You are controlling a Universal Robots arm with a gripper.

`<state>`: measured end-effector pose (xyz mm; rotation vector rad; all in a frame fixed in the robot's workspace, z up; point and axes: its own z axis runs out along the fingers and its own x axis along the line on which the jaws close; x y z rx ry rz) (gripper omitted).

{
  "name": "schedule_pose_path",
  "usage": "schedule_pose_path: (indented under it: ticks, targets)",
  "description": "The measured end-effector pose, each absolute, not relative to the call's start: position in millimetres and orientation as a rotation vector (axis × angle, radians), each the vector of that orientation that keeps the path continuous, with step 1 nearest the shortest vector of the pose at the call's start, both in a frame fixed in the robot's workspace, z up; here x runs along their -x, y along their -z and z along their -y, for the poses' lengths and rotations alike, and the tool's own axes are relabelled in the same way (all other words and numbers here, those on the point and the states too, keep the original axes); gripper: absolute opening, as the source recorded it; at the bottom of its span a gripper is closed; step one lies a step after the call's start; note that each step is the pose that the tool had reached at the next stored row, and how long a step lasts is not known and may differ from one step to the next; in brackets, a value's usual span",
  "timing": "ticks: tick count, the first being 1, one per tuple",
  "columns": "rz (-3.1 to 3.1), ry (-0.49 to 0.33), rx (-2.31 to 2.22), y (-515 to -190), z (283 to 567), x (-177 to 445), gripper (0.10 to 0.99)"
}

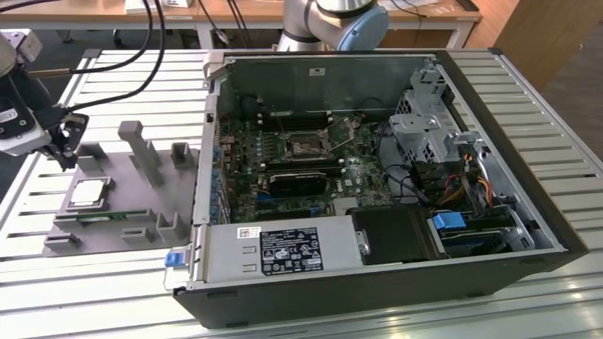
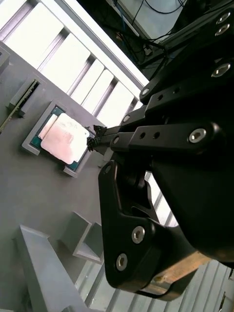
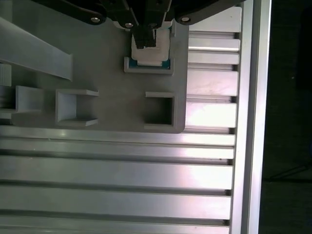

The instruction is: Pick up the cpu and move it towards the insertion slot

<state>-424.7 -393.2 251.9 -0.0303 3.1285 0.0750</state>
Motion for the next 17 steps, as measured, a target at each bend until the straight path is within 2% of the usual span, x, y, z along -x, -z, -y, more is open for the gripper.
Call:
schedule_pose_path:
  ticks: [17]
  targets:
    - [-3.129, -0.075, 0.030, -223.0, 410.5, 425.0, 0.102]
